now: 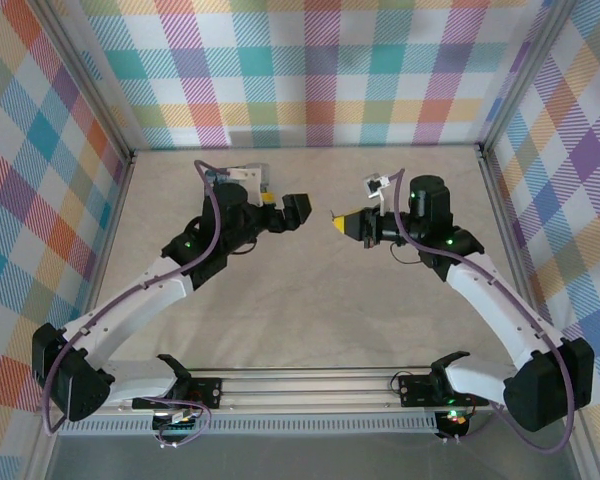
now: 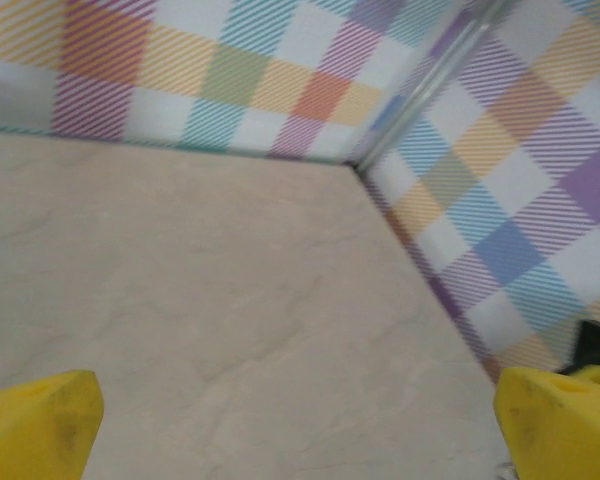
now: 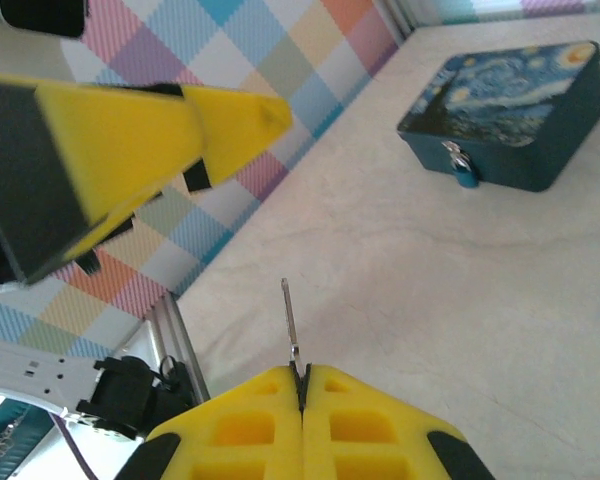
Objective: Unlock a padlock with a key
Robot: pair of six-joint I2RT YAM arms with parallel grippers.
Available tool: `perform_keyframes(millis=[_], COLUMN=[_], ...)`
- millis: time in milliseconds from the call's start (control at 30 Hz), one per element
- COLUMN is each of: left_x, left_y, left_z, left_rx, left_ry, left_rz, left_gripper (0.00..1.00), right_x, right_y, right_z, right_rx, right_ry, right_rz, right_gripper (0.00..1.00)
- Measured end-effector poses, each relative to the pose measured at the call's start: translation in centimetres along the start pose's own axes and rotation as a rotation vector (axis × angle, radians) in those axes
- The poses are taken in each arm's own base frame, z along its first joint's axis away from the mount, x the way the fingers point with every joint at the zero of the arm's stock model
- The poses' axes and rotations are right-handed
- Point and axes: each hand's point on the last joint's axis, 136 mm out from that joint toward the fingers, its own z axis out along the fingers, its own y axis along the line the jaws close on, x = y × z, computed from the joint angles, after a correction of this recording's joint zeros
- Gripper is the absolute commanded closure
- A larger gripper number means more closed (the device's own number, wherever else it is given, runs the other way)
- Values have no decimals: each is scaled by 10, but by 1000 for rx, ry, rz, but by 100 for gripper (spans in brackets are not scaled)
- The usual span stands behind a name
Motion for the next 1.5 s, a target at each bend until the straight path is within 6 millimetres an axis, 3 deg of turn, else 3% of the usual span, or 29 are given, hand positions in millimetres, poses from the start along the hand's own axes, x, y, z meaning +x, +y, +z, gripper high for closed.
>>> perform_keyframes(millis=[267,433,767,1100,1500], left_x=[5,8,12,29,49], left_y=[70,98,151,179,204], left_z=[23,46,117,178,207], left_rx=[-234,-300,-363,-386,-441], left_ry=[123,200,295,386,461], left_rz=[3,17,-8,51,88], left_gripper=[0,0,0,3,3], right_x=[24,43,64,70,80], right_y=[-21,-32,-47,-53,-58], right_z=[-2,-1,-1,-2,-2], right_rx=[97,134,183,213,226], right_ry=[51,93,136,151,174], right_rz=[56,102,156,174,200], right_gripper=[100,100,100,100,100])
